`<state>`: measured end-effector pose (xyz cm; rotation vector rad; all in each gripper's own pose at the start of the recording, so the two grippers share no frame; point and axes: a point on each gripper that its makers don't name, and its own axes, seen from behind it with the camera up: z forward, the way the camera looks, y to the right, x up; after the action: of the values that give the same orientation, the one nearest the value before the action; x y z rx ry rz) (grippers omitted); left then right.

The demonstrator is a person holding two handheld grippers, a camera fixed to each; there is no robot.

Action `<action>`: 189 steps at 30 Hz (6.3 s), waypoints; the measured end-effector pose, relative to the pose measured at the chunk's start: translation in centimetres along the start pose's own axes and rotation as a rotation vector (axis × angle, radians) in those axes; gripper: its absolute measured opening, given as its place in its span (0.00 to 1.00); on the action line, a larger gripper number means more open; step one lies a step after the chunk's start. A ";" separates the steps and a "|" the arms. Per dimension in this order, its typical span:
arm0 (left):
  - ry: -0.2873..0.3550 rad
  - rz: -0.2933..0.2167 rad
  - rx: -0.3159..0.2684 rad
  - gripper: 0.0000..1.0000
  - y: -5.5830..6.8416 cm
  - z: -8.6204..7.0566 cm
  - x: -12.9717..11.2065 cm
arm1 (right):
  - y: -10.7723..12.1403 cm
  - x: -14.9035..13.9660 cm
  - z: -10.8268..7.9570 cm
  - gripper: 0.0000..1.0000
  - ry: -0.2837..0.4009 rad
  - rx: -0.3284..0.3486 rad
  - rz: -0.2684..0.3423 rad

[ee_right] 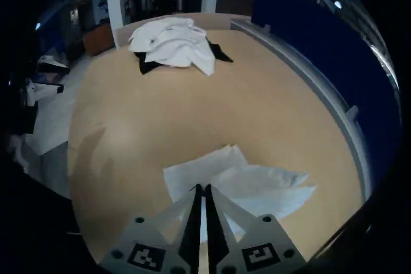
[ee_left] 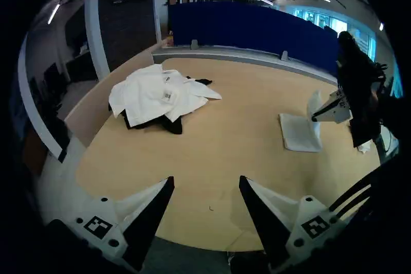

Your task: Fold towel

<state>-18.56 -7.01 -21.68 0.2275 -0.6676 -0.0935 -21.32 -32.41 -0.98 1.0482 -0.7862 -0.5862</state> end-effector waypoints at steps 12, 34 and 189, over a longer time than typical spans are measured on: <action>-0.004 -0.037 0.034 0.94 -1.4 -1.0 -1.3 | -3.7 -1.7 6.0 0.05 -0.076 0.081 -0.014; -0.008 -0.004 0.010 0.94 -0.3 0.1 -0.7 | -2.8 -0.7 3.8 0.82 -0.002 0.054 0.047; 0.053 0.252 -0.198 0.94 15.8 4.9 8.7 | 25.4 -25.0 -31.4 0.03 0.081 -0.514 0.440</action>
<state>-14.60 6.11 -8.87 -0.0454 -0.6243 0.0873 -9.63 13.02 6.47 0.4041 -0.7143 -0.3354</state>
